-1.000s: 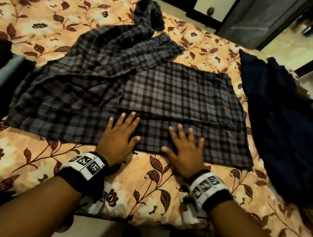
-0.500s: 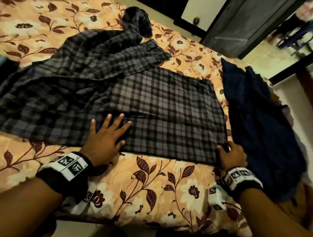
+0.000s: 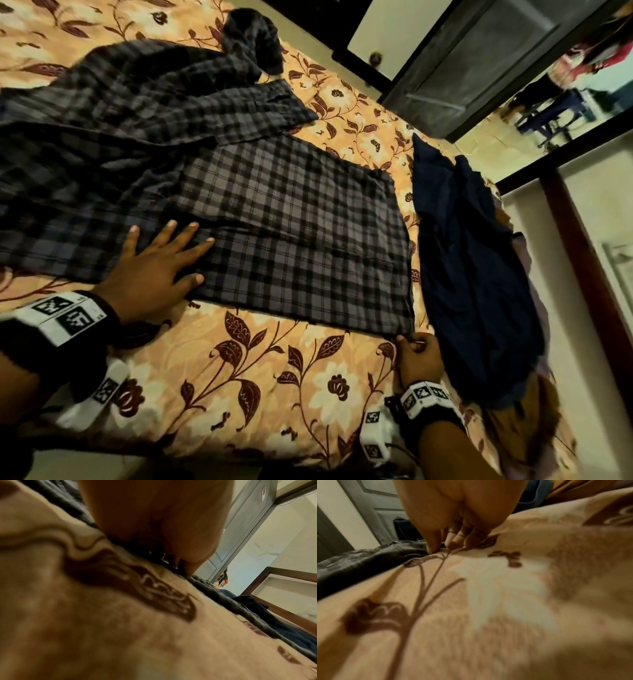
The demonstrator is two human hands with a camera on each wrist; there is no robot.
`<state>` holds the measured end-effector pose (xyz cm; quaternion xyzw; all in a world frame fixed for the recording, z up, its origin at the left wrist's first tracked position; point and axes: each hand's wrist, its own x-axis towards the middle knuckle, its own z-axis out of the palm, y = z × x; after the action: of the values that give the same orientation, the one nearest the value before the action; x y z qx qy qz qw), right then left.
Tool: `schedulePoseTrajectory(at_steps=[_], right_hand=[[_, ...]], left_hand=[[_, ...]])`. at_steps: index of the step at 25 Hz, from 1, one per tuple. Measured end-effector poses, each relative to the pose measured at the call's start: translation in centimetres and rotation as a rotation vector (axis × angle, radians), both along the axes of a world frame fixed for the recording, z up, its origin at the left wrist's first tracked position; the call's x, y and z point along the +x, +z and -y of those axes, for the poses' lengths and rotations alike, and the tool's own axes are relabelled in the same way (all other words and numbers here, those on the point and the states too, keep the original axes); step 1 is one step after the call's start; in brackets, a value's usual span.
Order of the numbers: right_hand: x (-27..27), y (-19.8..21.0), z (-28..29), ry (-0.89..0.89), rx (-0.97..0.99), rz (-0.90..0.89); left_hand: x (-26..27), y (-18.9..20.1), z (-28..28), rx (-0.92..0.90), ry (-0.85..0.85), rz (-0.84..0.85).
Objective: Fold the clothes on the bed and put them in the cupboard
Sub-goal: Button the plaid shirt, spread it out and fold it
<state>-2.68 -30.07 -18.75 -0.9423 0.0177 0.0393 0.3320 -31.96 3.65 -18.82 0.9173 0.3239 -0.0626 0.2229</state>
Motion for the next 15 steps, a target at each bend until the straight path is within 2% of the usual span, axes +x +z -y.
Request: schedulePoseTrajectory(at_steps=[6,8,12,15], right_hand=[[0.9,0.6,1.8,0.013,0.185,-0.165],[1.2,0.8,1.8,0.04,0.189,-0.2],[3.0,2.1,2.0,0.235,-0.057,0.015],[4.7,3.3,2.5,0.357,-0.168,-0.01]], left_hand=[[-0.2,-0.2,-0.4,0.013,-0.006,0.01],[-0.1,-0.5,-0.5,0.035,-0.005,0.023],[-0.3,-0.7,-0.7,0.051,-0.009,0.035],[-0.4,-1.5,-0.9,0.074,-0.007,0.041]])
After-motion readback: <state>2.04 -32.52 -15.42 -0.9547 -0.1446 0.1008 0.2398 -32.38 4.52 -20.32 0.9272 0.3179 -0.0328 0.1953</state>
